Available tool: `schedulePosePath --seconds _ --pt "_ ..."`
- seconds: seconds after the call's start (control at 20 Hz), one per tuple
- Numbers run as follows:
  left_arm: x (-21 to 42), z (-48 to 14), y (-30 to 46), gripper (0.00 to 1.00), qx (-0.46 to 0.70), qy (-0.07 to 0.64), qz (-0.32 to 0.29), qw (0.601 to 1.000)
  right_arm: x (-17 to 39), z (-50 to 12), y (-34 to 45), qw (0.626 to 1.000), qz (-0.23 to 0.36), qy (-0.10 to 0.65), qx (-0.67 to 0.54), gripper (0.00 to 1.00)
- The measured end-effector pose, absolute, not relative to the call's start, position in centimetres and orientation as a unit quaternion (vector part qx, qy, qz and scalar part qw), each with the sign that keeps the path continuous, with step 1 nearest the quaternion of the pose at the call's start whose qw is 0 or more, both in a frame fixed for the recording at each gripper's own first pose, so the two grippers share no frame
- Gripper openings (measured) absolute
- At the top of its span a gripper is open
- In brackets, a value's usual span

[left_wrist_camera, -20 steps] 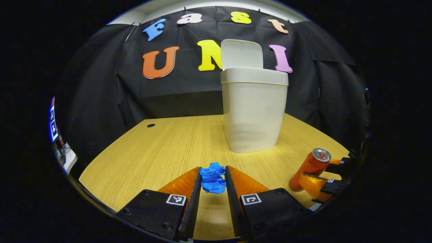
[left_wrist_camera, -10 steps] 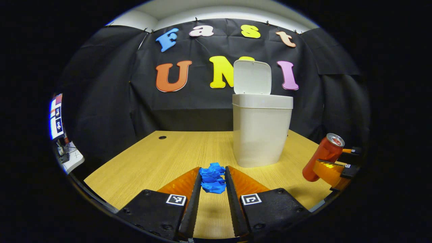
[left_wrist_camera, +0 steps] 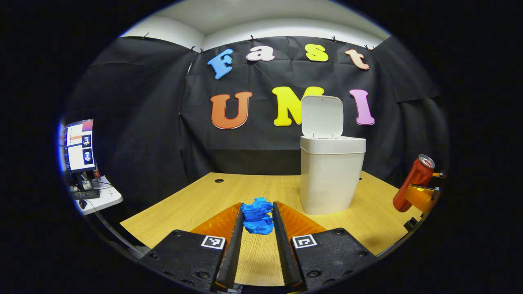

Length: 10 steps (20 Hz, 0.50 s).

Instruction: Press the lid of the desktop garbage bin to open it, pick up the crumpled paper on the desktop and throw it into the bin, then pick up the pop can on the desktop and drop it into the bin, and finally close the garbage bin lid.

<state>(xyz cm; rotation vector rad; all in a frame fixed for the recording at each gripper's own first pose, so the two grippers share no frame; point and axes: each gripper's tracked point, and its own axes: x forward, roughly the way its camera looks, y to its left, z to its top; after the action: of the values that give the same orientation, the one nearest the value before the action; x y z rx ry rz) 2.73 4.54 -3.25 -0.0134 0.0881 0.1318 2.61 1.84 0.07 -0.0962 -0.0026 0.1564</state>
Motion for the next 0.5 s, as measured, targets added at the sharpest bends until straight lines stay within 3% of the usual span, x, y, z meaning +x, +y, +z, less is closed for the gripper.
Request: schedulePosePath --seconds 0.5 --pt "7.3 3.9 1.1 0.45 -0.010 0.016 0.039 0.999 2.1 0.7 -2.1 0.997 0.077 -0.002 -0.023 0.80"
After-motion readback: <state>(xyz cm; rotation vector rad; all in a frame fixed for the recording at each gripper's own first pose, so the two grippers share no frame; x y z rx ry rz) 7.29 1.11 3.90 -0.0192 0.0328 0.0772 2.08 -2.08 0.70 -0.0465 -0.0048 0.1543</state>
